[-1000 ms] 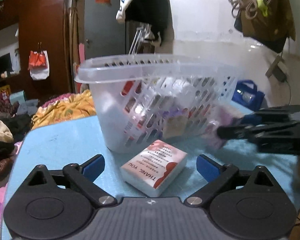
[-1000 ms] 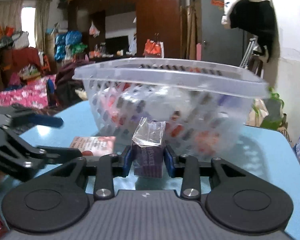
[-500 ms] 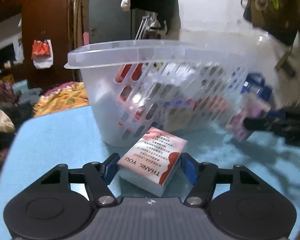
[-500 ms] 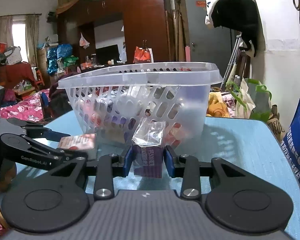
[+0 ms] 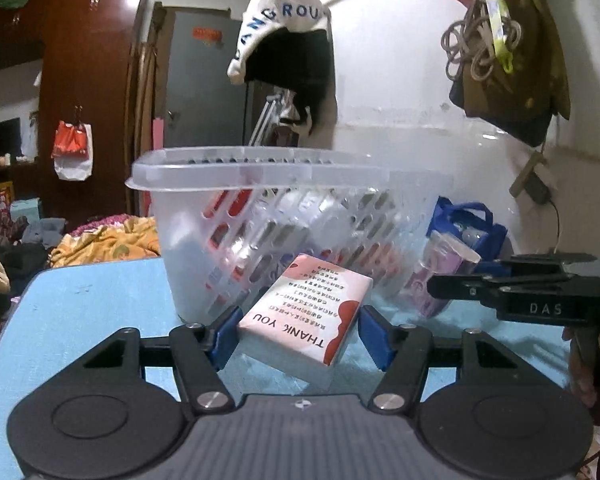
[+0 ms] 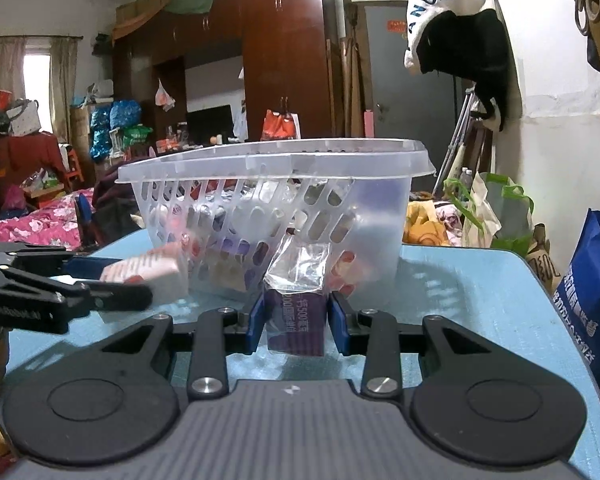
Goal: Organize objects
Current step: 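Grasp the white THANK YOU box with the left gripper while the right grasps a purple pack, then drop the THANK YOU box and purple pack into the white basket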
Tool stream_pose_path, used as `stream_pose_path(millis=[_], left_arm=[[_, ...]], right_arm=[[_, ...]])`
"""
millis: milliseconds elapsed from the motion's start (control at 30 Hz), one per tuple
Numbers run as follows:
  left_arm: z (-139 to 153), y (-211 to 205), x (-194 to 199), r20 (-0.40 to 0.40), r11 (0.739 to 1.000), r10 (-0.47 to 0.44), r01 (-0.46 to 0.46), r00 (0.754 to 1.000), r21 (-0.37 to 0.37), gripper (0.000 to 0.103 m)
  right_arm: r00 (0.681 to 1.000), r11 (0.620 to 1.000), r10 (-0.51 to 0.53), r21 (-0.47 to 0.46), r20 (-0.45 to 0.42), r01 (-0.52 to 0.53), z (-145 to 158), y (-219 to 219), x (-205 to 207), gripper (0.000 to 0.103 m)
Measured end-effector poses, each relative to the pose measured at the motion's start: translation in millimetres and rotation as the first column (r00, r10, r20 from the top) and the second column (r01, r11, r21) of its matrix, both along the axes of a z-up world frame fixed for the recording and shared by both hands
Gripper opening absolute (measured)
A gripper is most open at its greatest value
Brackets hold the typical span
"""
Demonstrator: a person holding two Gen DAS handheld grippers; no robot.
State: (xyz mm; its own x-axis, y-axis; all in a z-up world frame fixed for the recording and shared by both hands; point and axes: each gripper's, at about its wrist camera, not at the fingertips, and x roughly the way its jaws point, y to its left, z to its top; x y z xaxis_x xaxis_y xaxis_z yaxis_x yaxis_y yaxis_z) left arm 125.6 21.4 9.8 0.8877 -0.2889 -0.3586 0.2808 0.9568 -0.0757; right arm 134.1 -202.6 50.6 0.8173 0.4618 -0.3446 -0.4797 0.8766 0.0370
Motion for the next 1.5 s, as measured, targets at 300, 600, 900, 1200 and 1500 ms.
stream_pose_path(millis=[300, 600, 900, 1200, 1500], left_arm=[[4, 5, -9, 0.078, 1.000, 0.019, -0.018, 0.997, -0.016, 0.066], [42, 15, -31, 0.179, 0.995, -0.003, 0.022, 0.984, -0.101, 0.066], [144, 7, 58, 0.164, 0.991, 0.110, -0.096, 0.980, -0.091, 0.066], [115, 15, 137, 0.022, 0.978, 0.210, -0.209, 0.978, -0.022, 0.085], [124, 28, 79, 0.104, 0.973, 0.216, -0.205, 0.971, -0.105, 0.103]], right_arm=[[0.998, 0.999, 0.002, 0.040, 0.063, -0.005, 3, -5, -8, 0.038], [0.983, 0.991, 0.030, 0.124, 0.180, -0.053, 42, -15, -44, 0.038], [0.970, 0.994, 0.084, 0.051, 0.229, -0.099, 135, 28, 27, 0.038], [0.993, 0.995, 0.064, -0.080, 0.103, -0.056, 101, 62, 99, 0.086], [0.981, 0.998, 0.049, 0.027, 0.189, -0.055, 117, 28, 58, 0.103]])
